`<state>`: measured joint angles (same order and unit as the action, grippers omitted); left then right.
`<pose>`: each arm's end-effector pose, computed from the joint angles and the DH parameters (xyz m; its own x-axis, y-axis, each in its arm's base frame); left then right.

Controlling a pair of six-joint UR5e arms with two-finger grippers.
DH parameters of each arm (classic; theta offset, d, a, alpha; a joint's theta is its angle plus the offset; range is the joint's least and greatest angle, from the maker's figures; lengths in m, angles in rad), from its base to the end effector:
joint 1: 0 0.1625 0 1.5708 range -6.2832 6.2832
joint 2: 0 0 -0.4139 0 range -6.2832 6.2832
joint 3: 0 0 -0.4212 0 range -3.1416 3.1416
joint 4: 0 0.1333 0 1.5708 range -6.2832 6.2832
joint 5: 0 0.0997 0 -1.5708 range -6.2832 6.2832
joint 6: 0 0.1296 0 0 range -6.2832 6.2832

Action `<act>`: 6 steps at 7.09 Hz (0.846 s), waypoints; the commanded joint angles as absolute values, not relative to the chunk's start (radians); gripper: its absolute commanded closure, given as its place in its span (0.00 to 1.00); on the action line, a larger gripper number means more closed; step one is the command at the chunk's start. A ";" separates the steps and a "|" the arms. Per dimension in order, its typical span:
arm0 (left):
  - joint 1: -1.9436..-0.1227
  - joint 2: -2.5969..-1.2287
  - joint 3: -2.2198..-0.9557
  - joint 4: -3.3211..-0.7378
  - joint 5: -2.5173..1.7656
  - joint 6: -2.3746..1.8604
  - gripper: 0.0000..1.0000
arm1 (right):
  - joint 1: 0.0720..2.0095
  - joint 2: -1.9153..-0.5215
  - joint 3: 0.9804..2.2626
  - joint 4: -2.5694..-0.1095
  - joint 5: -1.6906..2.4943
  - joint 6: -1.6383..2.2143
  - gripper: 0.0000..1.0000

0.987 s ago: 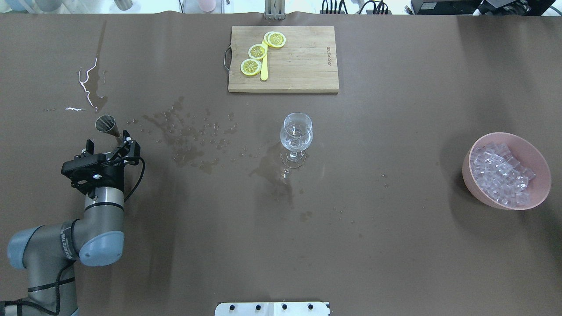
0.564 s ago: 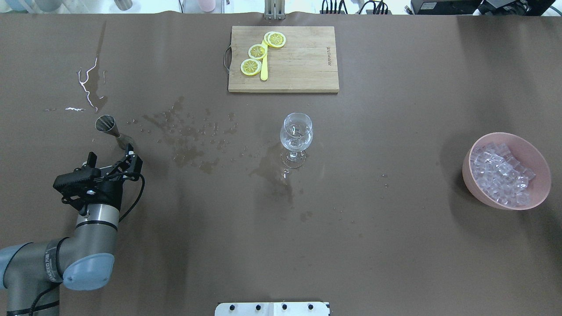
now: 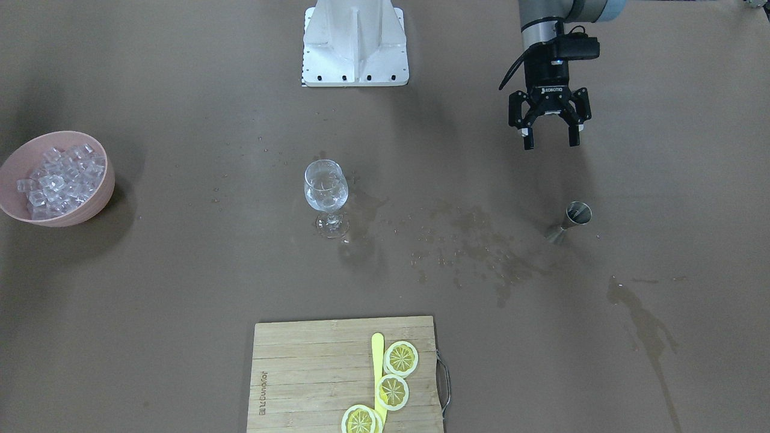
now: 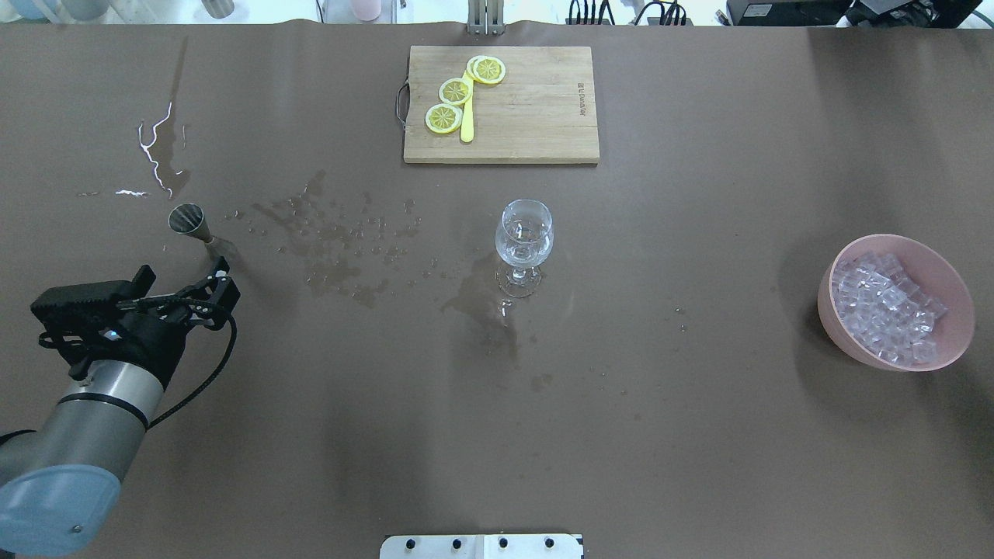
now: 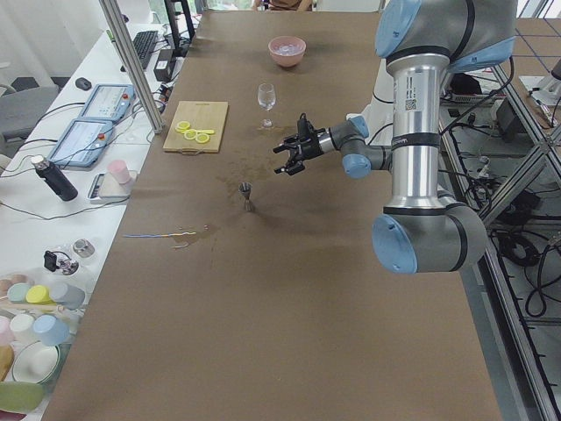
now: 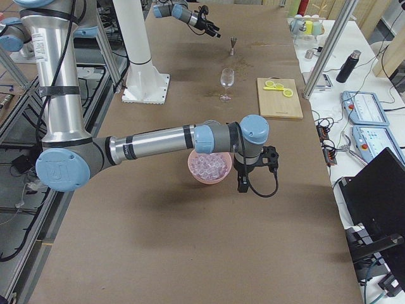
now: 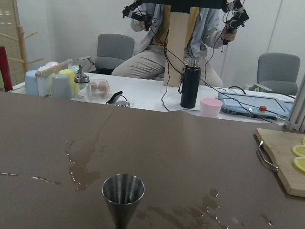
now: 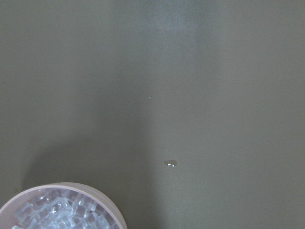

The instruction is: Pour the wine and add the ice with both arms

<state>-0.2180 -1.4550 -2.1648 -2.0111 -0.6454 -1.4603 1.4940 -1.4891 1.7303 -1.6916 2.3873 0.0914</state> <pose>0.3868 -0.3282 0.3479 0.6717 -0.0809 -0.7364 0.6800 0.4617 0.5696 -0.0036 -0.5538 0.5505 0.6802 -0.0489 0.7314 0.0142 0.9985 0.0536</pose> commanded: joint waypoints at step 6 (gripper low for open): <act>-1.025 -1.479 -2.216 -1.738 -1.855 -0.578 0.02 | 1.214 -1.528 2.006 -1.637 2.326 0.352 0.00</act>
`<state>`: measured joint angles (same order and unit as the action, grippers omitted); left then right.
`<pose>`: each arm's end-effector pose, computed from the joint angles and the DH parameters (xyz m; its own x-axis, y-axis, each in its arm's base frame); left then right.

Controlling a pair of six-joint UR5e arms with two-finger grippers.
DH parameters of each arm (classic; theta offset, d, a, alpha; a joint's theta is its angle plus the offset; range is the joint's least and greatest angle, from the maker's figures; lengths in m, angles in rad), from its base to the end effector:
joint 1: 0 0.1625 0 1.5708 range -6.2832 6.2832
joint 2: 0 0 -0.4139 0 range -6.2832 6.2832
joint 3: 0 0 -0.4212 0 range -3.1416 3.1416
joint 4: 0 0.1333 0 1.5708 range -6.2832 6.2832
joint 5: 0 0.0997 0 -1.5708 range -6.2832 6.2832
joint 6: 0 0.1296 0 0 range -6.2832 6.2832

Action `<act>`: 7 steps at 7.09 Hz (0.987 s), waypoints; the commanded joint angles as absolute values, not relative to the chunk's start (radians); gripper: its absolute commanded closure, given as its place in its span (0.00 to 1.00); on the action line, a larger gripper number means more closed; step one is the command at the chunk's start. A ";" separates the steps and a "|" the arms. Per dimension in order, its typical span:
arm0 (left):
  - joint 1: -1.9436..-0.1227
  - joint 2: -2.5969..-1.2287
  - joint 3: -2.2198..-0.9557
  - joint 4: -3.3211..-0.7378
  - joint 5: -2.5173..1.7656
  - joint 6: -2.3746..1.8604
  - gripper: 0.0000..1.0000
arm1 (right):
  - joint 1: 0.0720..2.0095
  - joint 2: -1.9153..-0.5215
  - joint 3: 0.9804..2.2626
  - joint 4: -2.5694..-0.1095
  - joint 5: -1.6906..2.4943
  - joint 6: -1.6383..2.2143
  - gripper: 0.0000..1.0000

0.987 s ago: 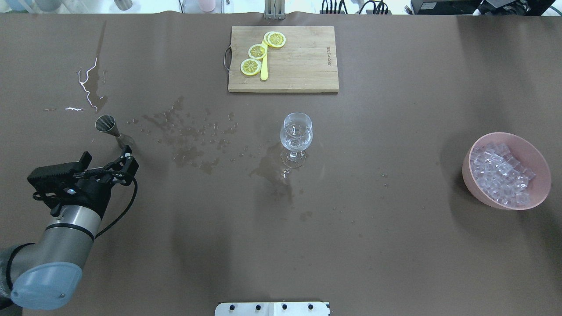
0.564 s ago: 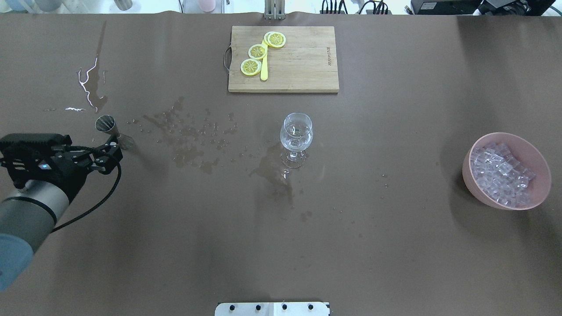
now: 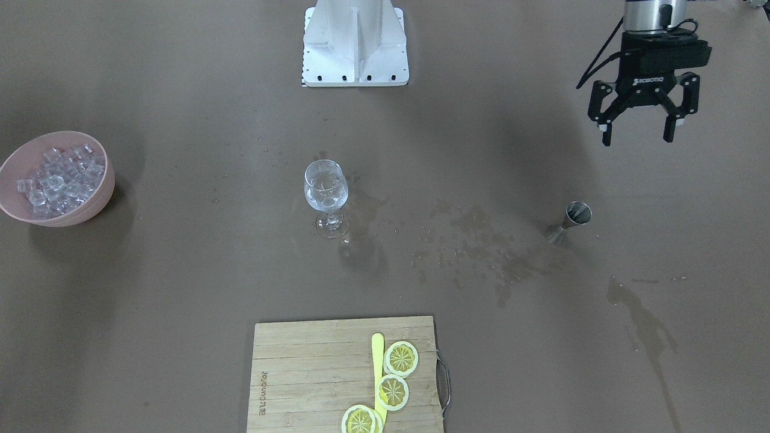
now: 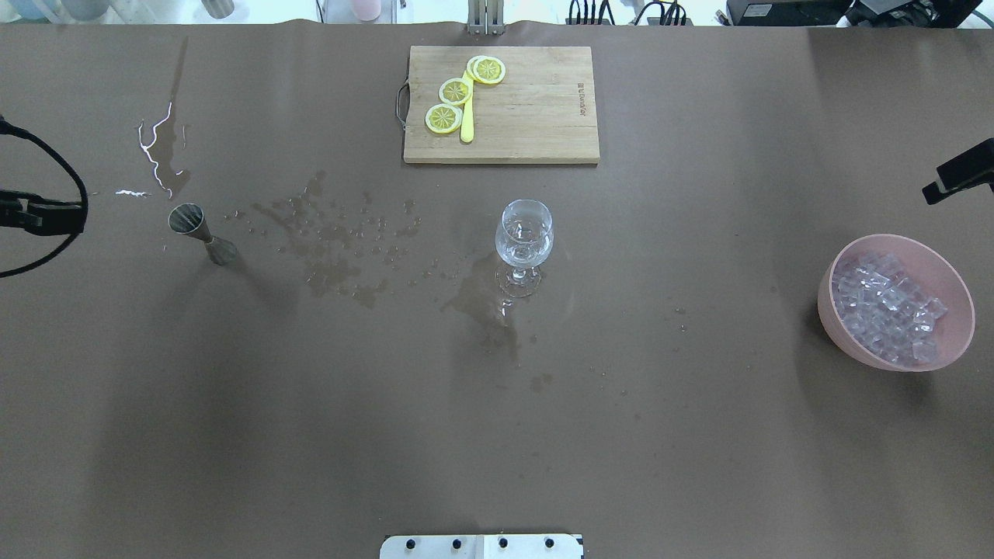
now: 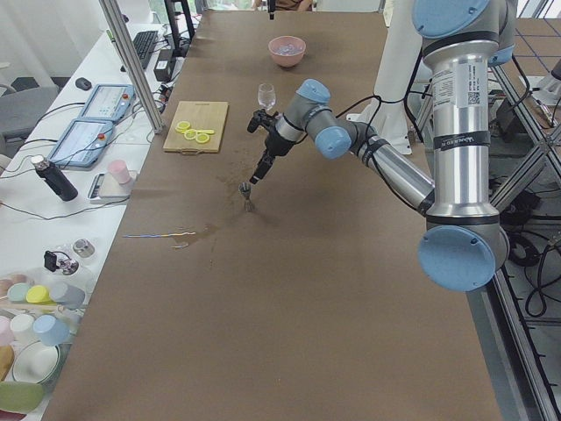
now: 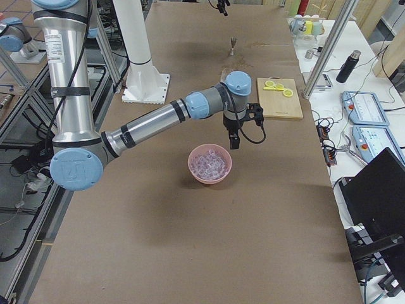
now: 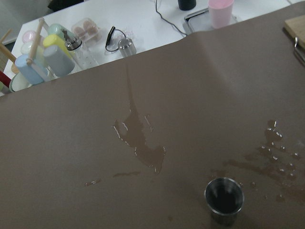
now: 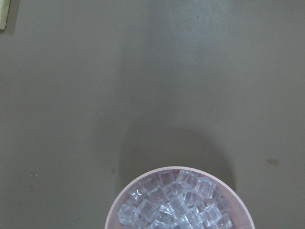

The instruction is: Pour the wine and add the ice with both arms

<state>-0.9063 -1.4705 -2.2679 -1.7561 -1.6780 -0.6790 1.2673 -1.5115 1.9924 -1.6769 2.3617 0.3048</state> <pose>0.1949 -0.4425 0.3588 0.8477 0.1726 -0.5017 0.1219 0.8569 0.5008 -0.1174 -0.5124 0.4291 0.6494 -0.1709 0.7410 0.0873 0.9847 0.1507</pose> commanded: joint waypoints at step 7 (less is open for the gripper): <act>-1.331 -1.692 -1.991 -1.545 -2.118 -0.233 0.02 | 1.002 -1.667 1.954 -1.433 2.140 0.358 0.02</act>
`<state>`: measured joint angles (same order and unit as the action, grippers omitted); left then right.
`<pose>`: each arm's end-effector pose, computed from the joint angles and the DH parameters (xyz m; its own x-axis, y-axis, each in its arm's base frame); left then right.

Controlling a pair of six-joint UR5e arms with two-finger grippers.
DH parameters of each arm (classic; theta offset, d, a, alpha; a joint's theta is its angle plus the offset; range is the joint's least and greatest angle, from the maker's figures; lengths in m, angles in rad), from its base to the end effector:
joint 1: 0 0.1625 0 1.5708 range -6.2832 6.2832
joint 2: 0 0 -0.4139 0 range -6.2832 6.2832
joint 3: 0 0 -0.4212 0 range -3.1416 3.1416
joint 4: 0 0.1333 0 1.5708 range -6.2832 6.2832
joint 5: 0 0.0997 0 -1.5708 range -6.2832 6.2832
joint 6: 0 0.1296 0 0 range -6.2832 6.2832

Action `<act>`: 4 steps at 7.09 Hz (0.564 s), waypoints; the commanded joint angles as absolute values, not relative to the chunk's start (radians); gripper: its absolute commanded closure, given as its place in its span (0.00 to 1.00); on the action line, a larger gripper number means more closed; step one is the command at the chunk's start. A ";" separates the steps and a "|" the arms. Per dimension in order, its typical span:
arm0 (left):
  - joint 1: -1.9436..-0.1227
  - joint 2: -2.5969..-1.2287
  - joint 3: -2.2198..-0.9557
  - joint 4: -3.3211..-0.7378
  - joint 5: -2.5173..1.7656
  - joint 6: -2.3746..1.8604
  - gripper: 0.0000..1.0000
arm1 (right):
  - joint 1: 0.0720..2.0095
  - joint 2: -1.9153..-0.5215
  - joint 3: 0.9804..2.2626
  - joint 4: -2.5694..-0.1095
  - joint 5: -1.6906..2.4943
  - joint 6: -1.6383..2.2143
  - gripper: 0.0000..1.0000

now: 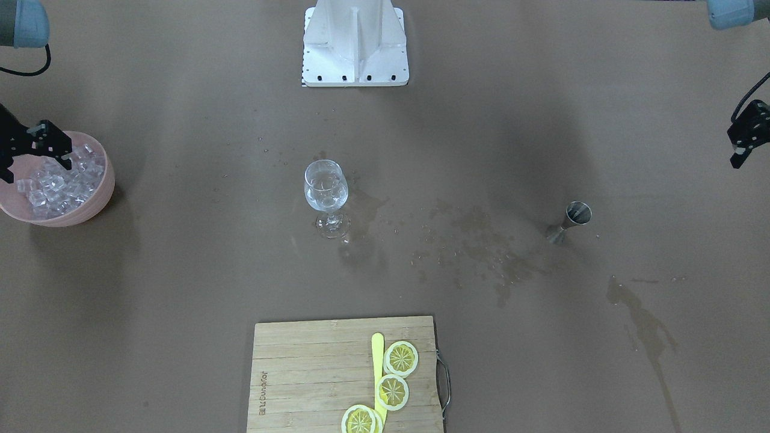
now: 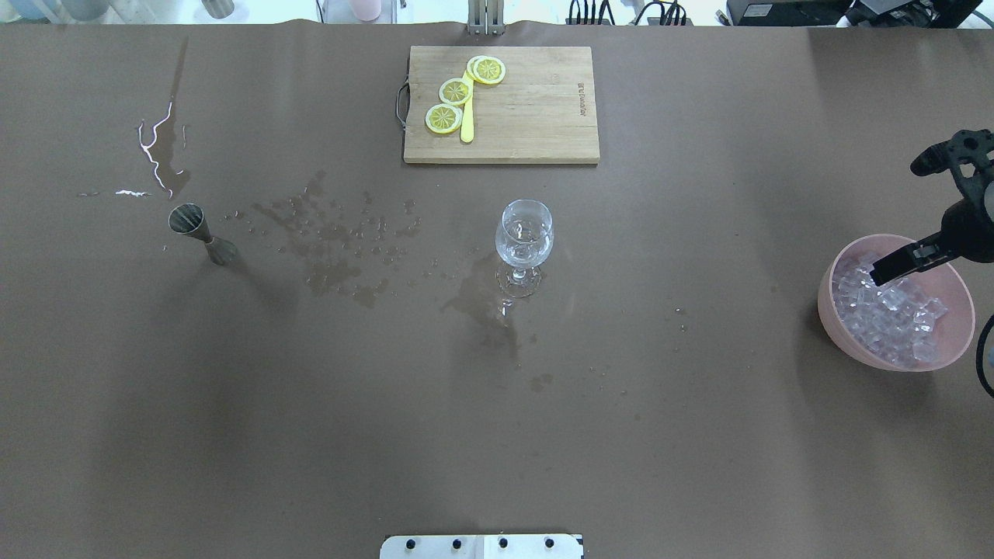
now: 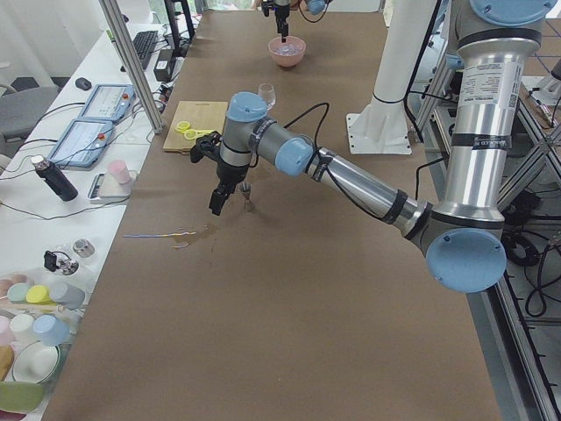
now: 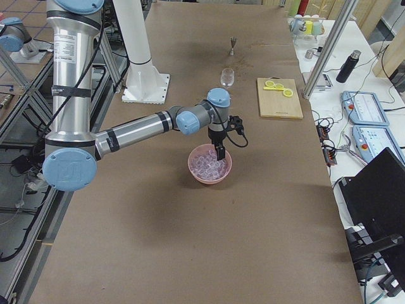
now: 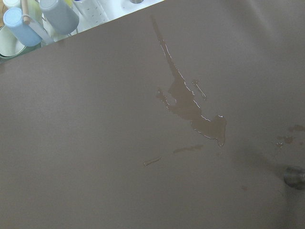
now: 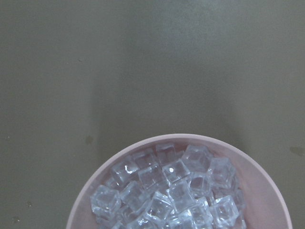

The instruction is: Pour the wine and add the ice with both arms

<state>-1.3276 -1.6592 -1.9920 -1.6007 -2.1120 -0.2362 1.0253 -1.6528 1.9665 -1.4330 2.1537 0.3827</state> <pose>0.0671 -0.5468 0.4134 0.7952 0.2555 -0.5499 -0.0211 0.9180 0.3960 -0.2083 -0.4627 0.4989 0.7208 -0.3051 0.6224 0.2131 0.9520 0.2198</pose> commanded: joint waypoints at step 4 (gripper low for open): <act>-1.331 -1.680 -1.976 -1.540 -2.120 -0.232 0.02 | 1.000 -1.669 1.905 -1.431 2.138 0.272 0.08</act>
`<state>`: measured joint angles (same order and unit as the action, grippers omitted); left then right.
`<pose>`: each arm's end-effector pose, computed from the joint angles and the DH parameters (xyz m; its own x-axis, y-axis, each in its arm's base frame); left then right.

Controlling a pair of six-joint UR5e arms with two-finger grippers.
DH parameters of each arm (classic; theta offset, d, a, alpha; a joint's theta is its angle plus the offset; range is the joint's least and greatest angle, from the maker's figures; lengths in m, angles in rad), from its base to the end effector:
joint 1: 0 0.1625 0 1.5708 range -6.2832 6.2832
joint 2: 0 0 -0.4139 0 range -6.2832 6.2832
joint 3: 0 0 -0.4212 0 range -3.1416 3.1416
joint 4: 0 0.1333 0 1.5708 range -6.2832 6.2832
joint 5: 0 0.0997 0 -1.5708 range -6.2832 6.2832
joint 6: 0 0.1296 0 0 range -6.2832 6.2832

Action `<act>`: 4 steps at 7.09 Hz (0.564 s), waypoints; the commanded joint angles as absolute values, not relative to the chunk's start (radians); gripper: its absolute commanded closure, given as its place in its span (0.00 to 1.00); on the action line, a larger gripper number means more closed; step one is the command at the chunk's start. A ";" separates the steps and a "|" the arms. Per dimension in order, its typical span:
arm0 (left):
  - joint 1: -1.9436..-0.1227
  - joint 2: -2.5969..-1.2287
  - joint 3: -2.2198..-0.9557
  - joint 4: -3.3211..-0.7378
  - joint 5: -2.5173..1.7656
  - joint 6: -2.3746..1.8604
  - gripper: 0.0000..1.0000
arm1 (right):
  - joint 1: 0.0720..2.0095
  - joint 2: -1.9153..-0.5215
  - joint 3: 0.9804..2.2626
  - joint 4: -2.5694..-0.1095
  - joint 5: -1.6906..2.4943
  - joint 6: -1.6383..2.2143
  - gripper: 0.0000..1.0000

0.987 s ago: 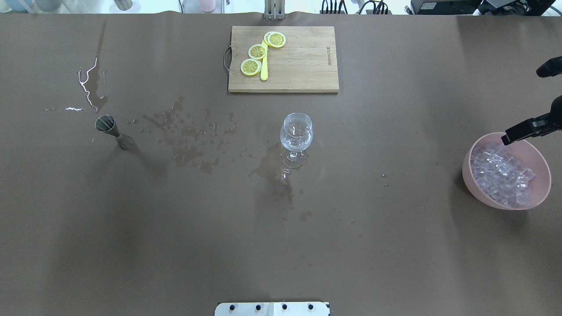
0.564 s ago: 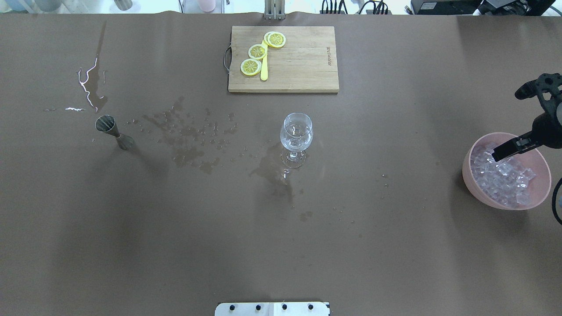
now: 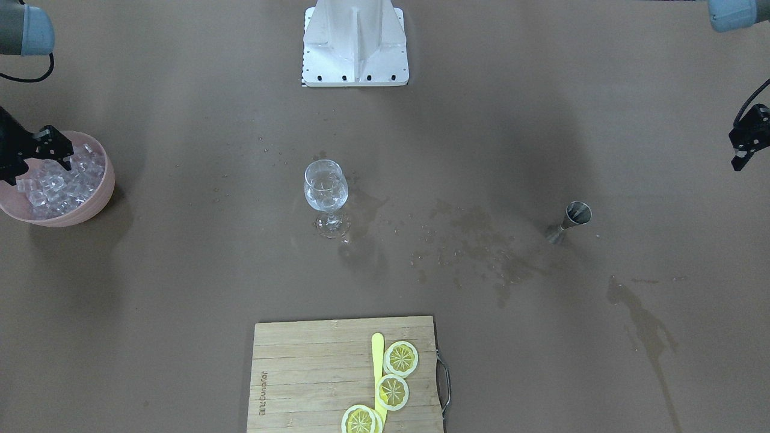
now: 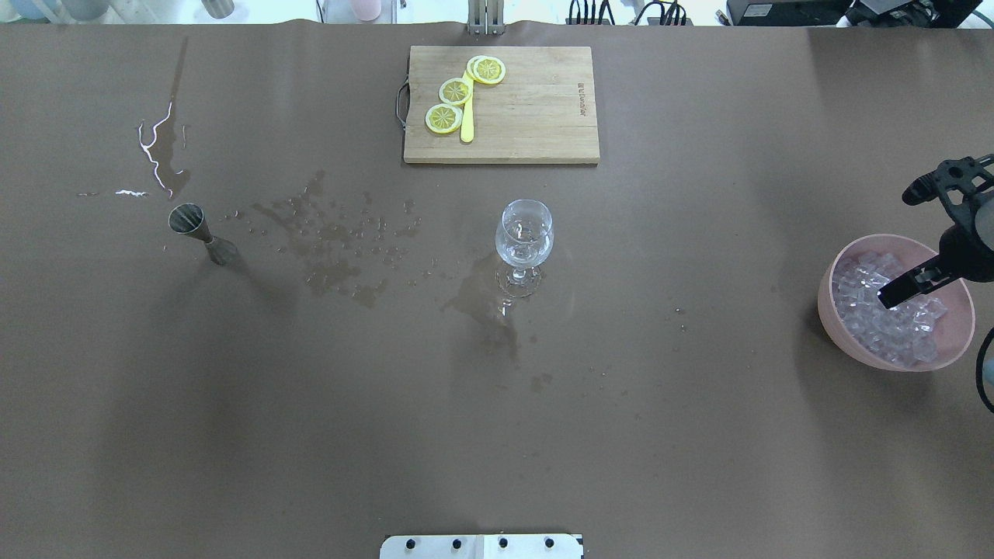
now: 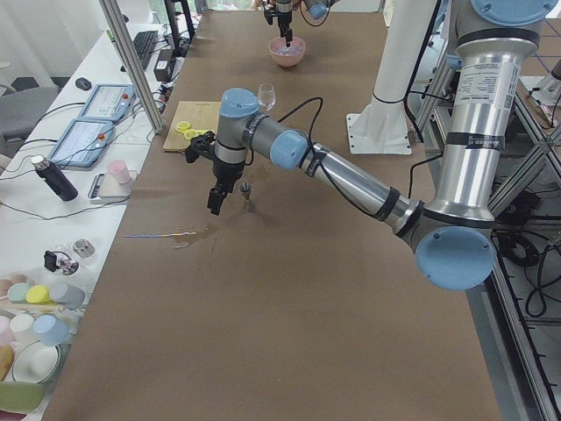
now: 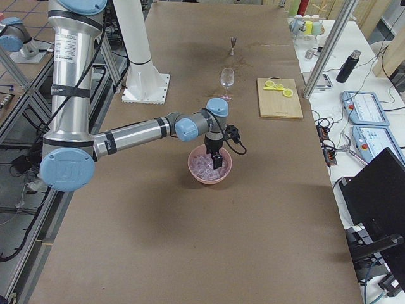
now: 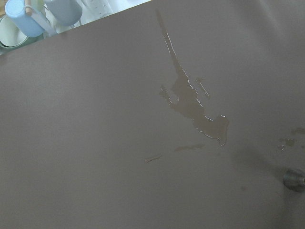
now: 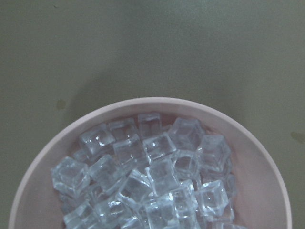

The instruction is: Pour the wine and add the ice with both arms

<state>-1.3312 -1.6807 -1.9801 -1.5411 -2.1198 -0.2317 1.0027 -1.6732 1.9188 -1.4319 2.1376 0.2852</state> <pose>0.0670 -0.5509 0.4156 0.7980 0.2321 -0.5562 -0.0269 0.9357 0.3519 -0.2151 -0.4555 0.5358 0.7187 -0.3786 0.5832 0.3090 0.9253 0.2199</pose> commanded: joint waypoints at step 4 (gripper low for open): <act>-1.331 -1.681 -1.965 -1.540 -2.117 -0.232 0.02 | 0.989 -1.643 1.871 -1.433 2.146 0.235 0.23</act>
<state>-1.3315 -1.6813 -1.9671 -1.5403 -2.1170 -0.2316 0.9941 -1.6518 1.8767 -1.4326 2.1437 0.2380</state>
